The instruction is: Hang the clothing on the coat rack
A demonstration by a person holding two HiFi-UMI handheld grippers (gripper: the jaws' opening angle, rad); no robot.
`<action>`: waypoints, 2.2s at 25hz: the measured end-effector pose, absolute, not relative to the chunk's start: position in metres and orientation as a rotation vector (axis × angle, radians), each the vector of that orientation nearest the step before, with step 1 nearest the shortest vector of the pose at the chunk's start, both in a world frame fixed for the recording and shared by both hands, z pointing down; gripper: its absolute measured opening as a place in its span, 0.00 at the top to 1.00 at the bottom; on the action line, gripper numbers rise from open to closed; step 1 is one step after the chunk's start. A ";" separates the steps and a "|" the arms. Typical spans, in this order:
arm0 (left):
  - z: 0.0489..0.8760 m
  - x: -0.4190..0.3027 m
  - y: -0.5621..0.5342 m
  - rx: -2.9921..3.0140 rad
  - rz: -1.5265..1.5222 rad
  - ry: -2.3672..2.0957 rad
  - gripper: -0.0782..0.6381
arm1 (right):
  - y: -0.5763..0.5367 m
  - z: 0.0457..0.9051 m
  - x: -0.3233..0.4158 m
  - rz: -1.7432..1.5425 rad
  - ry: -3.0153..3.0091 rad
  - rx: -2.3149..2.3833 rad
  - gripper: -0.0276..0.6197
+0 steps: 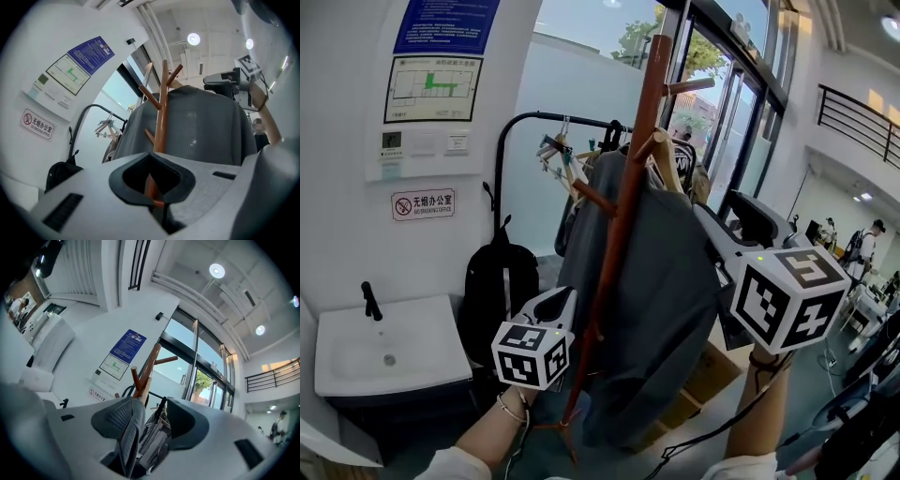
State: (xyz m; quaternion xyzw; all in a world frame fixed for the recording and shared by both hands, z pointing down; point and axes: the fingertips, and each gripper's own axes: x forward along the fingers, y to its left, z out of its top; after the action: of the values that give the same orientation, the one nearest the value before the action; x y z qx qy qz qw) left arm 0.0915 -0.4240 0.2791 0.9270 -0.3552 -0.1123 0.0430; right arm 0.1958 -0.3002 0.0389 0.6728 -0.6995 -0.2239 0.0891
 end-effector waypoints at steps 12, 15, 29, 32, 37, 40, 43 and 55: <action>0.308 0.102 -0.413 2.804 -0.317 -1.057 0.88 | -0.280 0.100 0.264 -0.450 -2.073 2.180 0.57; 0.313 0.103 -0.409 2.796 -0.308 -1.071 0.88 | -0.289 0.132 0.279 -0.342 -2.078 2.176 0.57; 0.345 0.094 -0.384 2.676 -0.265 -1.225 0.88 | -0.321 0.299 0.330 0.031 -1.987 2.219 0.60; 0.360 0.095 -0.374 2.648 -0.230 -1.240 0.88 | -0.316 0.329 0.328 0.084 -1.975 2.202 0.63; 0.377 0.094 -0.357 2.588 -0.237 -1.275 0.88 | -0.306 0.362 0.324 0.161 -2.004 2.173 0.69; 0.391 0.099 -0.344 2.559 -0.216 -1.273 0.88 | -0.298 0.389 0.324 0.210 -2.009 2.158 0.72; 0.404 0.104 -0.328 2.549 -0.178 -1.272 0.88 | -0.288 0.420 0.326 0.277 -1.999 2.142 0.76; 0.422 0.086 -0.276 2.522 -0.230 -1.401 0.88 | -0.250 0.454 0.316 0.312 -2.145 2.102 0.92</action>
State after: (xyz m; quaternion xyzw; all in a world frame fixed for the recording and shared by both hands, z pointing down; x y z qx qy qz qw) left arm 0.0855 -0.2756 0.4221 0.8647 -0.4803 -0.0790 0.1236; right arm 0.3156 -0.2499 0.4536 0.6949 -0.7091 0.1030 0.0608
